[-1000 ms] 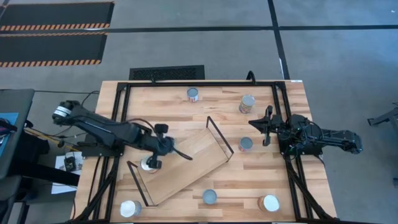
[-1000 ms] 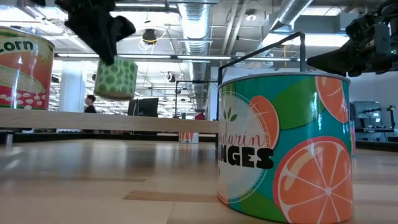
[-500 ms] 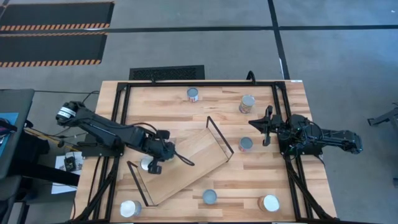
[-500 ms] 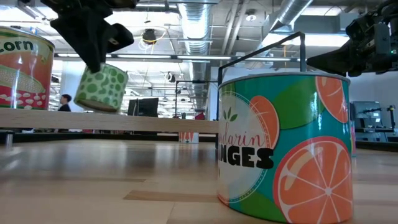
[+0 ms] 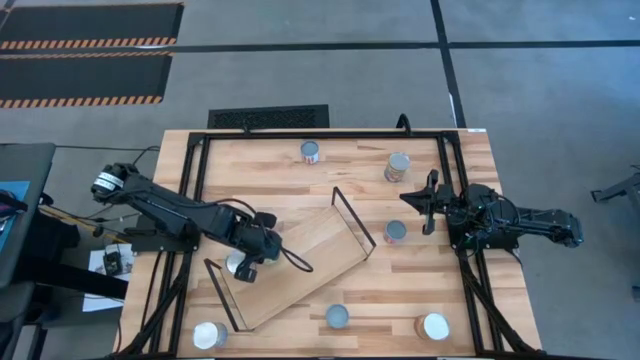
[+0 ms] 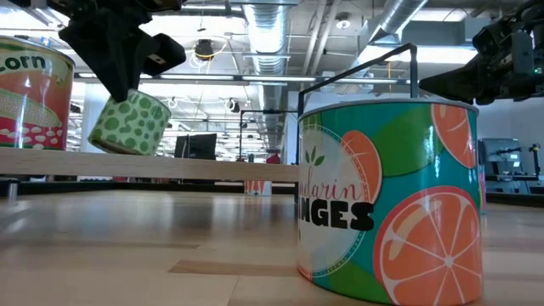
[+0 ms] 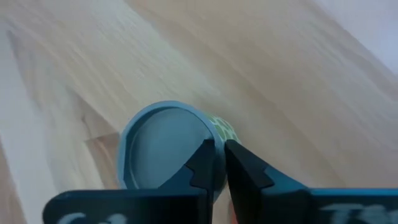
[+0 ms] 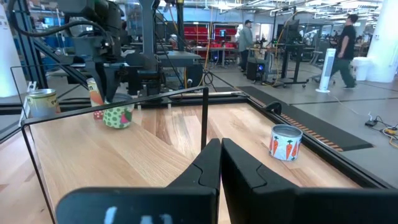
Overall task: Pick and place cans onto a shelf
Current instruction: Put the canned strawberry on the shelf, then put the top canned peaches on the shelf
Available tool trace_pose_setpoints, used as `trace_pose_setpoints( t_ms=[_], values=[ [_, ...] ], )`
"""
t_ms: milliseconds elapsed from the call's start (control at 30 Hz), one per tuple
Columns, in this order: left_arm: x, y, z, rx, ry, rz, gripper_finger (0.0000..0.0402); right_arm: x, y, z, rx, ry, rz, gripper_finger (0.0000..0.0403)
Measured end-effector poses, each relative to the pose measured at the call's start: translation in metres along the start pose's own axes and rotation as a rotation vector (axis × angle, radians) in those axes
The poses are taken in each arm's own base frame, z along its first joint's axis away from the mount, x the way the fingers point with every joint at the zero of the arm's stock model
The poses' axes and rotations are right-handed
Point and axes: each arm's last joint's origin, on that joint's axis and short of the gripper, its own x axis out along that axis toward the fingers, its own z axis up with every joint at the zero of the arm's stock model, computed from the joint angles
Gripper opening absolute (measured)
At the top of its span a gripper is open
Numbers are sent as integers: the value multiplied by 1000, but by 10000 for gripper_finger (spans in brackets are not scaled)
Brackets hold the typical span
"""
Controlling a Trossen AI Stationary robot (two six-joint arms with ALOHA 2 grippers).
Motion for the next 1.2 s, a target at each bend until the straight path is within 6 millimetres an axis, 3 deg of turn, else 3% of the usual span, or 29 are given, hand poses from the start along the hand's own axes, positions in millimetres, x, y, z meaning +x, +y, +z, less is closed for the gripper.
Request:
trace_pose_setpoints(
  t_ms=[867, 1200],
  values=[
    [9, -3, 2, 10, 26, 9, 26, 0, 0, 0, 0, 0, 0, 37],
    [5, -3, 5, -12, 12, 2, 86, 0, 0, 0, 0, 0, 0, 37]
  ],
)
